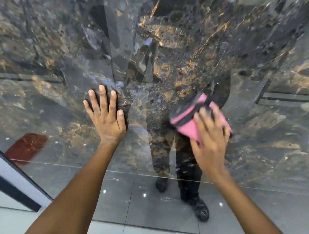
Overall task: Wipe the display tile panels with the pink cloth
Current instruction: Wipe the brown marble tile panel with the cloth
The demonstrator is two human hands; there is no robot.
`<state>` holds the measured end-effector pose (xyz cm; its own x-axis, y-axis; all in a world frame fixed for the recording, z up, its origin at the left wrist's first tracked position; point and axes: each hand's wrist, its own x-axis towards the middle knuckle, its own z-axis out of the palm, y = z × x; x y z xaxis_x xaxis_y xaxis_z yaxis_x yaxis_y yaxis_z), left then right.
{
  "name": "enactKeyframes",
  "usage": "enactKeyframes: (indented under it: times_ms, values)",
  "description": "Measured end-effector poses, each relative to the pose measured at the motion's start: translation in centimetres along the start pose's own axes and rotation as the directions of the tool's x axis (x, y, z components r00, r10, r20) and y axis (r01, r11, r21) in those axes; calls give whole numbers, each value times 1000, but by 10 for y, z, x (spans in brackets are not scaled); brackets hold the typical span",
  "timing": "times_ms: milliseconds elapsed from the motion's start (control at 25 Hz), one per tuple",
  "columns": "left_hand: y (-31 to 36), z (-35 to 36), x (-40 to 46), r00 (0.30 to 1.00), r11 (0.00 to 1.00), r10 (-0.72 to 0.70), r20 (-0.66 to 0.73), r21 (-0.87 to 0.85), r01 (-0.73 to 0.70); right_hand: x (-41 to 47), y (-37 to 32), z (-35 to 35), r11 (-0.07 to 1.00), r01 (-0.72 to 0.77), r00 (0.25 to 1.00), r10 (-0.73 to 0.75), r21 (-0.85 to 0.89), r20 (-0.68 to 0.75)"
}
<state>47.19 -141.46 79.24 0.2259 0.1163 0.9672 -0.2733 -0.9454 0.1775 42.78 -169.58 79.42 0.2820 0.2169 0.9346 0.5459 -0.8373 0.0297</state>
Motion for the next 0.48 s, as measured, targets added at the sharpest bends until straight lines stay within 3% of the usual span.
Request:
enactKeyframes:
  times_ms: [80, 120, 160, 200, 240, 280, 320, 360, 480]
  values:
    - [1, -2, -4, 999, 999, -31, 20, -23, 31, 42, -22, 20, 994, -108, 982, 107, 5, -158]
    - [-1, -4, -6, 999, 999, -30, 35, -25, 31, 43, -34, 35, 999, -6, 990, 1, -34, -138]
    - [-4, -7, -6, 998, 1000, -20, 60, -17, 21, 27, -45, 49, 982, 175, 984, -176, -64, -3]
    - [-6, -11, -5, 996, 1000, -6, 92, -17, 8, -4, -51, 61, 914, 403, 899, -384, -54, 210]
    - [-5, -15, -2, 991, 999, -11, 133, -34, 15, -39, -53, 67, 807, 590, 731, -541, 14, 416]
    - [1, -21, -1, 983, 996, -49, 175, -60, 60, -69, -49, 64, 720, 690, 571, -599, 67, 562]
    - [11, -28, -5, 974, 988, -109, 198, -86, 128, -86, -40, 56, 694, 713, 488, -597, 104, 637]
    - [24, -32, -15, 963, 976, -167, 211, -103, 191, -86, -31, 45, 725, 676, 493, -579, 132, 650]
    - [48, -28, -60, 945, 982, -151, 289, -62, 176, -11, 5, 8, 892, 448, 820, -435, 57, 373]
